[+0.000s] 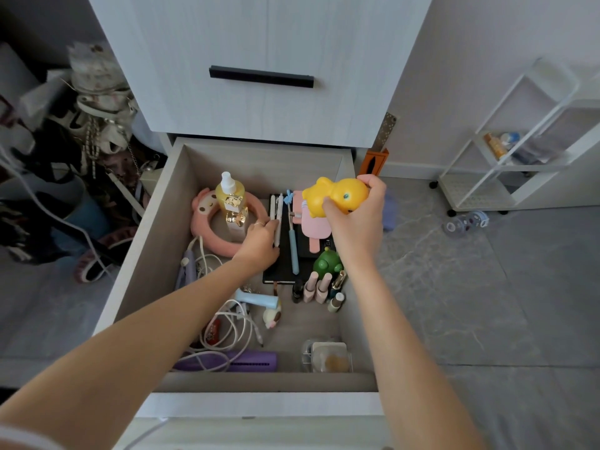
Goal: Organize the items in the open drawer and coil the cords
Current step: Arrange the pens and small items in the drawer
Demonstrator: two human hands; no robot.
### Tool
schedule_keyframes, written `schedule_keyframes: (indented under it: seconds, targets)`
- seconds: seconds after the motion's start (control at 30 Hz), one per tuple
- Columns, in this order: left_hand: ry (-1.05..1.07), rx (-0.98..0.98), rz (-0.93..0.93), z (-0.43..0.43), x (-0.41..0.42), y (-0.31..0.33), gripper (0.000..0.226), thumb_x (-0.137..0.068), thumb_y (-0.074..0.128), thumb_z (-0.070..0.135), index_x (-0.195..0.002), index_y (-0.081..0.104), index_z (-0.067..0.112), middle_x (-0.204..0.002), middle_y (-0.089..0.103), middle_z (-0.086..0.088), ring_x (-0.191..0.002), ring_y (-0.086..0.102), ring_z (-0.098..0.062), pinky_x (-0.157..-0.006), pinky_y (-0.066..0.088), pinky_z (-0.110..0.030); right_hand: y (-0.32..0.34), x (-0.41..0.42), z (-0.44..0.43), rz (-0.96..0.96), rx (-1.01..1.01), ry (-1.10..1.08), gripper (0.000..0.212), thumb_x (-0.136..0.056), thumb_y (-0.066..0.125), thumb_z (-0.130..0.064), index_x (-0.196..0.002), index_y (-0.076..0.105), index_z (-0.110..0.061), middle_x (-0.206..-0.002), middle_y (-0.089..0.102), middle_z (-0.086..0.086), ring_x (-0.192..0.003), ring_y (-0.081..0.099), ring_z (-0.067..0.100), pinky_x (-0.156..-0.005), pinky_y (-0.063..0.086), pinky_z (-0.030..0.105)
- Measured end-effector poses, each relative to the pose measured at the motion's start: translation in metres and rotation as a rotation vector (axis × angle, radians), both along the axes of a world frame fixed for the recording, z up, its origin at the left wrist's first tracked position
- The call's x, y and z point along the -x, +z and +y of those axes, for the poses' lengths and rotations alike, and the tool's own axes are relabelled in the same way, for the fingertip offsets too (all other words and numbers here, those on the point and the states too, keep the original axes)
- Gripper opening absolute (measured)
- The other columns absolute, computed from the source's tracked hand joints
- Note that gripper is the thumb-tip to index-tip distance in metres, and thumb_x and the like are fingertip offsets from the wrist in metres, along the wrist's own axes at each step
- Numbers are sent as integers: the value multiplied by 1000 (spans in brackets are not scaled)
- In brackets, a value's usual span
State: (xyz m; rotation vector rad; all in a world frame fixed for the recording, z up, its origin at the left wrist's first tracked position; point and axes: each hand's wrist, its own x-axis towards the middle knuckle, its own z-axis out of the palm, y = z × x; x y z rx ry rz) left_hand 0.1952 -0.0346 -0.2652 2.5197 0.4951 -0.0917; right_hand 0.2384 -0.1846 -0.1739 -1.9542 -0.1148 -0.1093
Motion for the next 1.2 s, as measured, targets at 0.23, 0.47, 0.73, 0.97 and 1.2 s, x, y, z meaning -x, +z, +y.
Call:
schedule_keyframes:
  seconds: [0.23,0.47,0.73,0.97,1.2]
  targets:
    - [7,-18,-25,-5,-2,-2,56,-84,59,4,-137,38,3,-140,38,-19,-126,36,-38,-106,32,-40,-1,0,2,8,21,16,57,-71,68,-21,-121,40,-27,-118,50,-7,-98,53,12,-71,37,28]
    - [108,115,18,-13,-14,-1,74,-79,67,15,-140,26,3,-137,36,-21,-129,30,-41,-104,31,-45,0,0,2,0,3,4,58,-71,68,-19,-122,41,-26,-118,50,-6,-96,53,12,-70,40,28]
    - [144,19,51,-24,-12,-1,81,-79,71,29,-140,24,2,-143,30,-19,-131,25,-36,-102,33,-49,0,-2,2,15,-29,-17,58,-72,69,-17,-122,42,-25,-117,49,-6,-98,54,15,-70,43,30]
    - [117,-38,76,-25,-12,-2,81,-79,69,29,-141,24,3,-148,24,-17,-133,22,-35,-101,34,-48,-1,-2,1,13,-55,-14,58,-71,69,-17,-122,42,-25,-116,50,-5,-97,55,16,-74,47,34]
    - [165,-5,50,-29,-18,0,85,-70,76,27,-138,29,5,-148,25,-13,-134,24,-34,-105,29,-46,-1,-4,1,27,-52,-14,58,-72,70,-17,-123,42,-25,-117,50,-6,-98,54,13,-71,39,26]
